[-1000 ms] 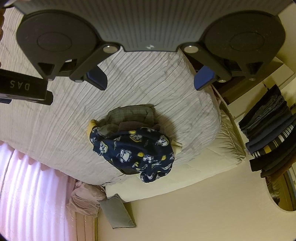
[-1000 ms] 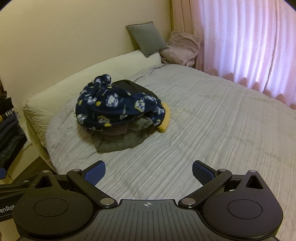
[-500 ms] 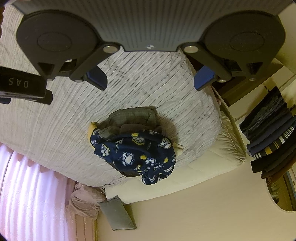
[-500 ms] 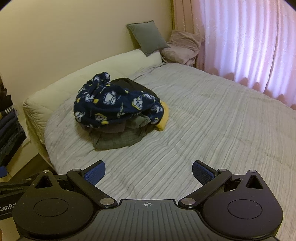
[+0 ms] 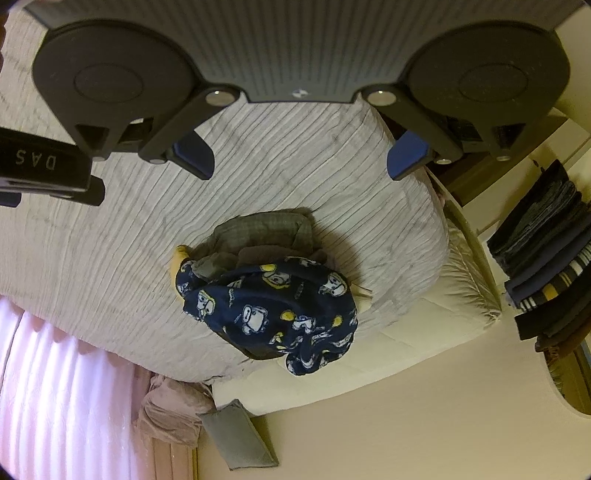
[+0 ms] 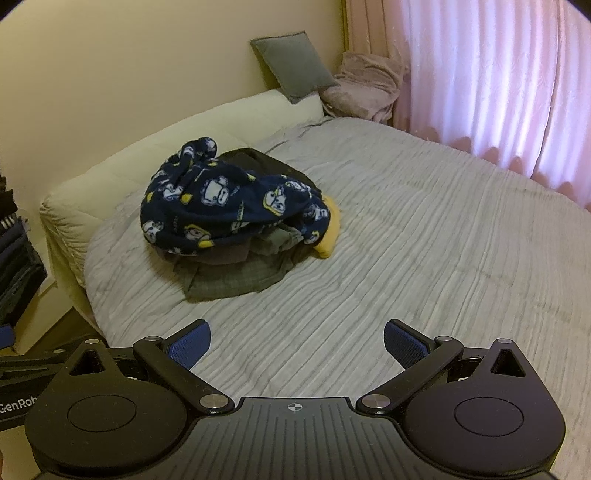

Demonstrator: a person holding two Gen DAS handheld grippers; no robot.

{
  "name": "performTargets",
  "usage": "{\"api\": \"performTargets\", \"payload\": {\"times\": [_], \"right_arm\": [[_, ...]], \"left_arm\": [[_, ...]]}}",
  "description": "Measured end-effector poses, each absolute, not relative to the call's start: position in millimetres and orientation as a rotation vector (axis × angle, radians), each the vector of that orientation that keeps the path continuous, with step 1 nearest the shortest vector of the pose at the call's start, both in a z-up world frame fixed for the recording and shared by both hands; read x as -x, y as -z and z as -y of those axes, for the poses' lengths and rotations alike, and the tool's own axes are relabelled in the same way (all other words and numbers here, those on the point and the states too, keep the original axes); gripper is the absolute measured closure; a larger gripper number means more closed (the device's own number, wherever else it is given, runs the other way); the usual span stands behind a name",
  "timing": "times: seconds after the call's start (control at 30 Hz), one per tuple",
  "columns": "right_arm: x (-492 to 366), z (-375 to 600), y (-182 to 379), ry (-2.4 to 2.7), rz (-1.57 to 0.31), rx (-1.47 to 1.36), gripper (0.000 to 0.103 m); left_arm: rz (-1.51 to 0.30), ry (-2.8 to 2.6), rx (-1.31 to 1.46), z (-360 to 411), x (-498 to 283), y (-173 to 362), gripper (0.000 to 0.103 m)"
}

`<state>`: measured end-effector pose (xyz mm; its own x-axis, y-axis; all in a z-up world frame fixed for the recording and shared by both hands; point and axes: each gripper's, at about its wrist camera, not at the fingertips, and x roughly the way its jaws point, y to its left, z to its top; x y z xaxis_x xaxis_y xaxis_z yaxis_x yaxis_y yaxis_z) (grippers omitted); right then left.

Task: Fold clothes
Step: 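Move both grippers toward the navy fleece pants on the clothes pile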

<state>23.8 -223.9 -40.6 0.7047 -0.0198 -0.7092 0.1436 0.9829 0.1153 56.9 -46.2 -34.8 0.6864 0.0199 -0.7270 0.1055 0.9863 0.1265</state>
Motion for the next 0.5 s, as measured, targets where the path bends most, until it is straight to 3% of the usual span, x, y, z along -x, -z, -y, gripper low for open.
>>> {"api": "performTargets", "payload": {"times": [0.5], "right_arm": [[-122.5,200.8,56.4,0.107,-0.847,-0.160,0.000]], "left_arm": [[-0.879,0.107,-0.183,28.3,-163.9,45.8,0.004]]}}
